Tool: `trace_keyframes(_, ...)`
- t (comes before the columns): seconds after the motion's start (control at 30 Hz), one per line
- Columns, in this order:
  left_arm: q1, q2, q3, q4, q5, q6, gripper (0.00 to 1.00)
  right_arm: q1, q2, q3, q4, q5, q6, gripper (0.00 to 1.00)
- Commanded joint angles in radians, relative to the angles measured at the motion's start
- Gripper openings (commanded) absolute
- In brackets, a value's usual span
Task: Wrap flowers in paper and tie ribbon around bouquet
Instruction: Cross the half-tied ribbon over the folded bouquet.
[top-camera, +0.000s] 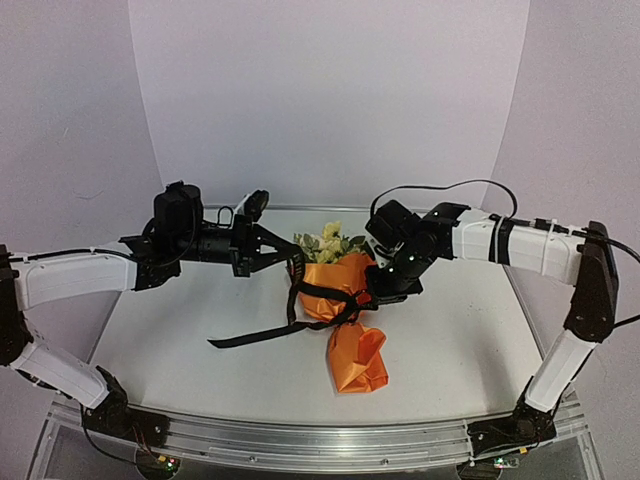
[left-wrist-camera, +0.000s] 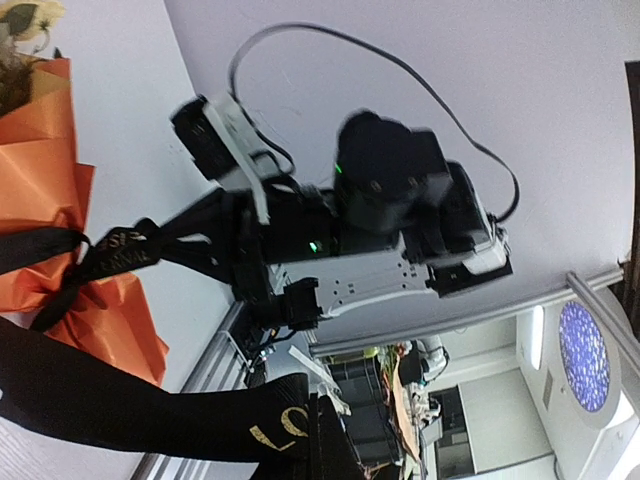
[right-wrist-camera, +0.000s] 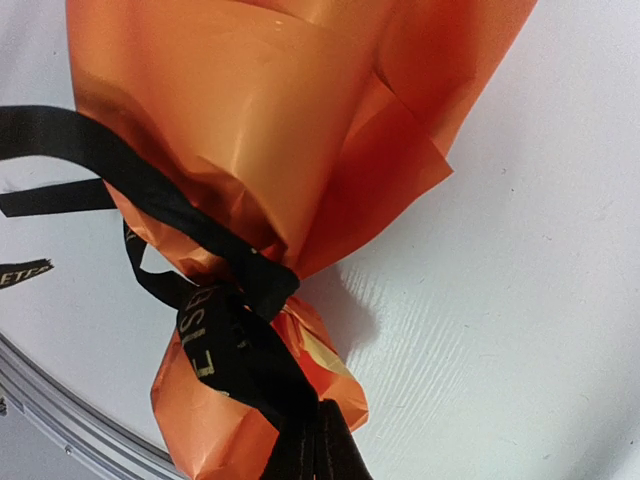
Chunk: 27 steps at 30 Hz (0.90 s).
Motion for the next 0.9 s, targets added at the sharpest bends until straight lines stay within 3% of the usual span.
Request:
trace_keyframes(0.0, -0.142, -0.006, 0.059, 0.208, -0.087, 0.003, 0.0, -0.071, 0.043, 0.05, -0.024, -0.141, -0.063, 0.0)
trace_keyframes(0.2, -0.381, 0.151, 0.202, 0.227, -0.193, 0.179, 0.0, -0.114, 0.117, 0.113, -0.021, -0.329, -0.082, 0.0)
trace_keyframes(0.3, -0.447, 0.267, 0.253, 0.24, -0.222, 0.211, 0.0, -0.13, 0.137, 0.124, -0.021, -0.384, -0.077, 0.0)
trace_keyframes(0.47, -0.498, 0.404, 0.308, 0.281, -0.323, 0.259, 0.0, -0.157, 0.156, 0.132, -0.023, -0.442, -0.093, 0.0)
trace_keyframes(0.7, -0.563, 0.588, 0.501, 0.07, -0.442, 0.493, 0.0, -0.195, 0.148, 0.147, -0.08, -0.452, -0.13, 0.0)
trace_keyframes(0.87, -0.573, 0.645, 0.561, 0.047, -0.571, 0.551, 0.02, -0.197, 0.162, 0.164, -0.107, -0.471, -0.144, 0.0)
